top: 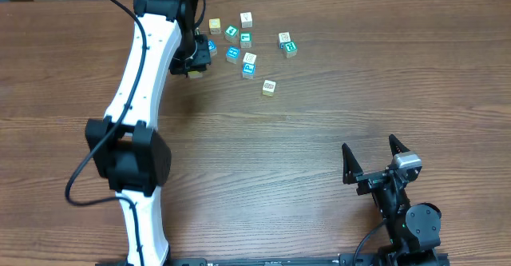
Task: Form a horizontal line
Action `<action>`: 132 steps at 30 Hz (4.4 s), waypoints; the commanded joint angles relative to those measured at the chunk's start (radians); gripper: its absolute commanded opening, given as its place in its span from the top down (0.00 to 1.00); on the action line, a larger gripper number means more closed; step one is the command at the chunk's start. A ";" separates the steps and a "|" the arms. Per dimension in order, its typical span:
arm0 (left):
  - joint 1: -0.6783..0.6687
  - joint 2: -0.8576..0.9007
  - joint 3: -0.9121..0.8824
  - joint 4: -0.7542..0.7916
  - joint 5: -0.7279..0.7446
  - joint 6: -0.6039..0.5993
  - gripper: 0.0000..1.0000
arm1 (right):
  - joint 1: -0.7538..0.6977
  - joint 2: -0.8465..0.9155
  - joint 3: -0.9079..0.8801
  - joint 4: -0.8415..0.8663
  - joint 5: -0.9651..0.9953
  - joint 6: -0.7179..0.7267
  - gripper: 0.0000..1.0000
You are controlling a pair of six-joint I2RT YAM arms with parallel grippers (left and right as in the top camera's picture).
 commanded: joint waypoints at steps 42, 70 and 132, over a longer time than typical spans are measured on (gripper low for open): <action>-0.287 -0.035 -0.406 0.252 -0.080 -0.298 0.95 | -0.006 -0.007 -0.010 0.005 0.003 -0.004 0.00; -0.288 0.005 -0.441 0.290 -0.093 -0.305 0.90 | -0.006 -0.007 -0.010 0.005 0.002 -0.004 0.00; -0.265 0.005 -0.540 0.430 -0.047 -0.193 0.83 | -0.006 -0.007 -0.010 0.005 0.003 -0.004 0.00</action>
